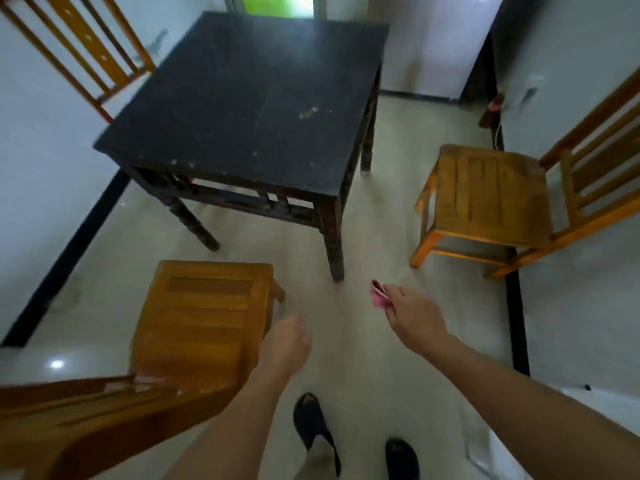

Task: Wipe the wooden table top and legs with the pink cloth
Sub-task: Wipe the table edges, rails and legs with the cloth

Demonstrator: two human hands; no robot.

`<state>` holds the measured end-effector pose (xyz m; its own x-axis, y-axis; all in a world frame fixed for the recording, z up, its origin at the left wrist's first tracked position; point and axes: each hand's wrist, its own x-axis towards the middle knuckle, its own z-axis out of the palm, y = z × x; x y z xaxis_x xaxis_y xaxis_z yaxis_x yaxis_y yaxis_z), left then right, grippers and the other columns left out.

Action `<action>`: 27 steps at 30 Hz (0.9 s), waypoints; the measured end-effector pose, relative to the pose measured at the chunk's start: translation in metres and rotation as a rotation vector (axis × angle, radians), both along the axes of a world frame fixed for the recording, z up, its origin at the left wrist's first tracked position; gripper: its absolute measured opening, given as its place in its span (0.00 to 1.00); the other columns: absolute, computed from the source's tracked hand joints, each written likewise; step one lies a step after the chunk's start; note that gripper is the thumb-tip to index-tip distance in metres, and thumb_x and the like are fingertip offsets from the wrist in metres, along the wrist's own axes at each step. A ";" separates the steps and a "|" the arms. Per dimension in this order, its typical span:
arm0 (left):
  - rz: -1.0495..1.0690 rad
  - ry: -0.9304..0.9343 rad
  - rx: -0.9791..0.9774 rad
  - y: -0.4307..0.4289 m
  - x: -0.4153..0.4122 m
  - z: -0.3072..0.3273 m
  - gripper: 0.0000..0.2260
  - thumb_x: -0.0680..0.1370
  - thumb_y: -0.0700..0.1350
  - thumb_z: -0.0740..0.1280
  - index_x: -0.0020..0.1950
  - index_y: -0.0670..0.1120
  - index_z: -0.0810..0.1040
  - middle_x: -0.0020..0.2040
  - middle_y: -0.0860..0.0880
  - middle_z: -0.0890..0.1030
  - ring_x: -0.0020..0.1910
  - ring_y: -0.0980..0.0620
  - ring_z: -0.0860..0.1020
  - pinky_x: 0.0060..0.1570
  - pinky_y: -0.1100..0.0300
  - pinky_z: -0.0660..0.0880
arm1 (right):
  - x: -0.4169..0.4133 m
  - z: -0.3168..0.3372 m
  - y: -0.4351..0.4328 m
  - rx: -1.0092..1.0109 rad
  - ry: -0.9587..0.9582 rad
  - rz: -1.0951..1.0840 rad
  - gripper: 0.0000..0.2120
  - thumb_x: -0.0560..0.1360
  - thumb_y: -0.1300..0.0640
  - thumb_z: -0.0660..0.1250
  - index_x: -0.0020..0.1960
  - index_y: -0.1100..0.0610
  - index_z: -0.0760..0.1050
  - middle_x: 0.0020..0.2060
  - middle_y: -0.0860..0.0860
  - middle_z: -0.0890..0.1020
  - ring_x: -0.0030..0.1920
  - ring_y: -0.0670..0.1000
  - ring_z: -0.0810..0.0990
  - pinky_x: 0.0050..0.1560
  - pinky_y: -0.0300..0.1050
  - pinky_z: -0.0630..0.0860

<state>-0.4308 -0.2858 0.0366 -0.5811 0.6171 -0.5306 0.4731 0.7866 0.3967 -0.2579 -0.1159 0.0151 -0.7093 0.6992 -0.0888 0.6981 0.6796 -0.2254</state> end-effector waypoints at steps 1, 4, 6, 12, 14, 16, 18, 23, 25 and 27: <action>0.012 0.034 0.006 -0.005 0.003 0.018 0.08 0.80 0.45 0.61 0.58 0.49 0.74 0.54 0.49 0.80 0.50 0.52 0.78 0.52 0.55 0.77 | -0.004 0.017 0.001 0.017 0.012 0.028 0.11 0.72 0.57 0.71 0.54 0.57 0.80 0.38 0.56 0.80 0.36 0.61 0.79 0.34 0.50 0.73; 0.060 0.155 0.064 -0.024 0.012 0.080 0.09 0.80 0.46 0.61 0.60 0.48 0.75 0.55 0.50 0.79 0.52 0.52 0.77 0.52 0.56 0.76 | -0.022 0.082 -0.004 0.038 0.049 0.121 0.13 0.80 0.50 0.60 0.61 0.54 0.75 0.47 0.55 0.81 0.44 0.58 0.79 0.42 0.49 0.73; 0.096 0.238 0.122 -0.041 0.011 0.129 0.09 0.80 0.48 0.62 0.60 0.50 0.74 0.54 0.51 0.78 0.50 0.53 0.76 0.50 0.58 0.77 | -0.045 0.132 -0.014 0.063 0.109 0.196 0.14 0.82 0.49 0.56 0.64 0.53 0.72 0.49 0.53 0.80 0.44 0.55 0.79 0.42 0.49 0.75; 0.214 0.453 0.299 -0.115 -0.022 0.263 0.14 0.80 0.48 0.63 0.65 0.49 0.72 0.58 0.49 0.78 0.52 0.53 0.77 0.48 0.62 0.75 | -0.129 0.266 -0.086 0.219 0.290 0.419 0.13 0.82 0.52 0.58 0.64 0.53 0.70 0.51 0.51 0.79 0.47 0.51 0.79 0.47 0.45 0.74; 0.246 0.516 0.328 -0.152 -0.036 0.299 0.13 0.80 0.47 0.63 0.64 0.50 0.73 0.55 0.49 0.78 0.48 0.55 0.76 0.42 0.65 0.72 | -0.158 0.297 -0.120 0.244 0.348 0.492 0.12 0.81 0.52 0.59 0.64 0.53 0.70 0.51 0.51 0.80 0.48 0.51 0.79 0.48 0.46 0.74; 0.283 0.596 0.330 -0.196 -0.055 0.326 0.14 0.80 0.48 0.63 0.65 0.49 0.72 0.57 0.50 0.78 0.51 0.53 0.77 0.45 0.63 0.72 | -0.187 0.321 -0.158 0.247 0.381 0.553 0.12 0.82 0.51 0.58 0.64 0.53 0.69 0.51 0.51 0.79 0.49 0.52 0.79 0.50 0.46 0.73; 0.325 0.650 0.318 -0.247 -0.077 0.341 0.15 0.80 0.48 0.62 0.66 0.48 0.72 0.59 0.48 0.78 0.54 0.50 0.77 0.51 0.57 0.74 | -0.219 0.336 -0.199 0.259 0.385 0.600 0.13 0.82 0.51 0.58 0.65 0.53 0.69 0.52 0.51 0.78 0.50 0.52 0.79 0.50 0.47 0.73; 0.395 0.693 0.204 -0.388 -0.141 0.348 0.14 0.80 0.49 0.61 0.65 0.48 0.72 0.58 0.47 0.78 0.56 0.47 0.76 0.54 0.52 0.74 | -0.302 0.344 -0.314 0.233 0.391 0.650 0.13 0.83 0.50 0.56 0.64 0.53 0.68 0.51 0.52 0.78 0.50 0.53 0.79 0.52 0.49 0.76; 0.422 0.678 0.158 -0.441 -0.165 0.347 0.15 0.80 0.49 0.61 0.66 0.48 0.71 0.59 0.47 0.77 0.57 0.46 0.76 0.55 0.52 0.73 | -0.331 0.344 -0.360 0.175 0.399 0.683 0.13 0.83 0.50 0.55 0.65 0.53 0.68 0.52 0.51 0.79 0.51 0.54 0.80 0.53 0.51 0.77; 0.458 0.665 0.126 -0.484 -0.188 0.348 0.15 0.80 0.50 0.61 0.66 0.48 0.71 0.60 0.47 0.77 0.58 0.46 0.75 0.55 0.53 0.72 | -0.357 0.344 -0.399 0.146 0.420 0.722 0.12 0.83 0.47 0.55 0.62 0.51 0.68 0.49 0.50 0.79 0.49 0.52 0.80 0.51 0.52 0.79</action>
